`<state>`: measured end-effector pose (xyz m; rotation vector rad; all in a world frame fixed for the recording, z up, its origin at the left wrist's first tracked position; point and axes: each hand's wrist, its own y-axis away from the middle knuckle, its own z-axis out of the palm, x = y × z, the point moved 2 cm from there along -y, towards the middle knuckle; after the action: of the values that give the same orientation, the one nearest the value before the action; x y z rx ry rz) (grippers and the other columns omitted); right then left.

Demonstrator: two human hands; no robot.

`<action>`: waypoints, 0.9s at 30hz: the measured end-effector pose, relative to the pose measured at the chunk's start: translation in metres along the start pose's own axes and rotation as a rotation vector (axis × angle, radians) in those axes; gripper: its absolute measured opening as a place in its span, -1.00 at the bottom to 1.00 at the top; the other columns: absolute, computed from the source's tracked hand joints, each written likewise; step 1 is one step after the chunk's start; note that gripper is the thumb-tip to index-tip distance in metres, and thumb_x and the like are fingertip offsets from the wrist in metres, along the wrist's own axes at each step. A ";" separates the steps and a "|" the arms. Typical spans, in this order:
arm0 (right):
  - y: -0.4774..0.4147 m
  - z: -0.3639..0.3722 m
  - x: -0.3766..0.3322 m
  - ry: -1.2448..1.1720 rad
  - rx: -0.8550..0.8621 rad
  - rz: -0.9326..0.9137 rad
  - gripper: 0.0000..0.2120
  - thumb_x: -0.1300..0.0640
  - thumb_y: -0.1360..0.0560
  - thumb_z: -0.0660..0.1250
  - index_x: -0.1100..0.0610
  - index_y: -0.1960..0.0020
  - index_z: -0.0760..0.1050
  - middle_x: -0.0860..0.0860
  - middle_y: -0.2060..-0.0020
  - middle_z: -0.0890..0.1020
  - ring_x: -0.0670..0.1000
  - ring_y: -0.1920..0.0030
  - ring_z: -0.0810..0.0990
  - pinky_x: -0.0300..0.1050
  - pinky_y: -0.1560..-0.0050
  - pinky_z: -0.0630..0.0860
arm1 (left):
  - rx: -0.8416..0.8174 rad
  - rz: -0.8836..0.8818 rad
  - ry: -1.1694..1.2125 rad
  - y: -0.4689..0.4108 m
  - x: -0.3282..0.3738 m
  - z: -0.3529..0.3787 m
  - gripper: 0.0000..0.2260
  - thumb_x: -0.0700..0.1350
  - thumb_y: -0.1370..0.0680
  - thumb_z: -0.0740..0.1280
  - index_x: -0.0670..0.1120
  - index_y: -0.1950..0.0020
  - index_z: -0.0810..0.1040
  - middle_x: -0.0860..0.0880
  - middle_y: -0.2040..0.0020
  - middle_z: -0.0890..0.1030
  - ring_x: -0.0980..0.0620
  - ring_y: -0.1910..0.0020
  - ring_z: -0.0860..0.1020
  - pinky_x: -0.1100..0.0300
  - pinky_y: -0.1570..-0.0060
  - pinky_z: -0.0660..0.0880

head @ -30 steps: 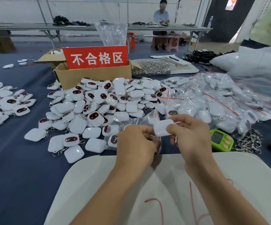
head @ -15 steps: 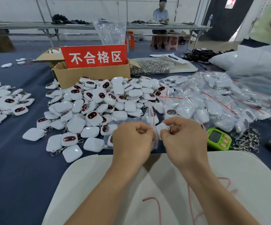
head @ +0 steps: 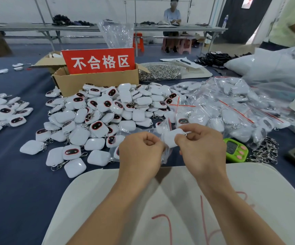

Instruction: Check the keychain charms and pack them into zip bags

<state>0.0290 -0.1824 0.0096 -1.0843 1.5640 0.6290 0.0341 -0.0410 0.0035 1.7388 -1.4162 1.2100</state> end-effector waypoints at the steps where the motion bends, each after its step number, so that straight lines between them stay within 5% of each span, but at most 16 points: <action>1: 0.001 0.001 -0.001 0.049 -0.015 -0.024 -0.85 0.17 -0.40 0.46 -0.09 0.13 0.65 -0.11 0.43 0.64 -0.17 0.41 0.54 -0.24 0.22 0.43 | 0.017 0.024 0.004 0.000 0.001 0.000 -0.87 -0.14 -0.38 0.48 0.03 0.36 0.64 0.18 0.45 0.63 0.23 0.45 0.57 0.40 0.42 0.38; 5: 0.004 0.006 -0.002 0.110 -0.073 -0.131 -0.82 0.14 -0.43 0.48 -0.09 0.02 0.68 -0.11 0.44 0.61 -0.19 0.43 0.51 -0.41 0.29 0.40 | -0.027 0.194 0.045 0.003 0.002 0.002 -0.84 -0.17 -0.44 0.45 0.06 0.31 0.63 0.13 0.43 0.61 0.20 0.45 0.52 0.31 0.38 0.40; 8: 0.002 0.004 -0.006 -0.065 -0.250 -0.122 -0.73 0.18 -0.48 0.39 -0.16 -0.03 0.67 -0.05 0.41 0.64 -0.13 0.39 0.52 -0.23 0.23 0.46 | -0.067 0.247 0.191 0.001 0.004 -0.003 -0.88 -0.17 -0.42 0.41 0.04 0.28 0.64 0.11 0.46 0.57 0.18 0.45 0.47 0.32 0.38 0.40; 10: 0.006 0.004 -0.010 -0.194 -0.387 -0.134 -0.60 0.22 -0.40 0.29 -0.23 -0.02 0.67 -0.05 0.29 0.72 -0.11 0.33 0.58 -0.22 0.25 0.46 | -0.098 0.230 0.299 -0.003 0.006 -0.009 -0.83 -0.24 -0.42 0.42 0.02 0.30 0.64 0.10 0.46 0.55 0.16 0.45 0.46 0.34 0.37 0.39; 13: 0.005 0.004 -0.011 -0.375 -0.332 -0.134 -0.53 0.25 -0.31 0.26 -0.08 -0.12 0.68 0.03 0.14 0.77 -0.15 0.01 0.71 -0.29 0.24 0.50 | -0.046 0.127 0.506 -0.016 0.006 -0.026 -0.72 -0.35 -0.49 0.41 -0.01 0.31 0.66 0.03 0.44 0.55 0.12 0.47 0.43 0.32 0.40 0.39; 16: 0.004 0.004 -0.008 -0.443 -0.269 -0.104 -0.62 0.28 -0.40 0.26 0.05 -0.13 0.68 0.04 0.07 0.76 -0.03 0.07 0.74 -0.28 0.26 0.53 | 0.006 0.013 0.748 -0.028 0.008 -0.049 -0.68 -0.34 -0.53 0.37 -0.01 0.34 0.68 0.05 0.42 0.52 0.13 0.44 0.40 0.32 0.36 0.39; 20: 0.005 0.020 0.000 0.054 -0.264 -0.197 -0.55 0.28 -0.55 0.23 -0.11 -0.29 0.60 -0.24 0.04 0.68 -0.21 0.04 0.64 -0.31 -0.01 0.53 | 0.098 0.020 0.882 -0.038 0.022 -0.084 -0.70 -0.31 -0.57 0.36 -0.01 0.27 0.71 0.06 0.33 0.58 0.14 0.36 0.44 0.32 0.30 0.40; 22: 0.006 0.040 0.005 0.288 -0.409 -0.258 -0.48 0.22 -0.58 0.21 -0.08 -0.50 0.41 -0.11 -0.10 0.61 -0.08 -0.15 0.55 -0.12 -0.27 0.51 | 0.139 0.096 0.871 -0.042 0.029 -0.102 -0.83 -0.27 -0.57 0.38 -0.05 0.13 0.70 0.04 0.25 0.60 0.12 0.28 0.46 0.30 0.24 0.42; 24: 0.007 0.056 0.010 0.604 -0.539 -0.379 -0.45 0.14 -0.62 0.19 0.05 -0.60 0.23 0.09 -0.47 0.39 0.07 -0.49 0.29 0.10 -0.49 0.29 | 0.170 0.192 0.803 -0.044 0.036 -0.119 -0.87 -0.28 -0.55 0.39 -0.08 0.12 0.68 0.05 0.27 0.60 0.12 0.30 0.45 0.31 0.25 0.42; 27: 0.009 0.061 0.012 0.750 -0.550 -0.441 -0.44 0.06 -0.63 0.20 0.08 -0.61 0.21 0.07 -0.60 0.24 0.07 -0.57 0.16 0.09 -0.53 0.20 | 0.206 0.359 0.539 -0.041 0.046 -0.128 -0.83 -0.34 -0.49 0.38 -0.11 0.21 0.64 0.03 0.37 0.57 0.13 0.41 0.40 0.30 0.34 0.38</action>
<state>0.0495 -0.1316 -0.0205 -2.1948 1.7056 0.3589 0.0387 0.0611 0.1024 1.1615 -1.3281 1.9025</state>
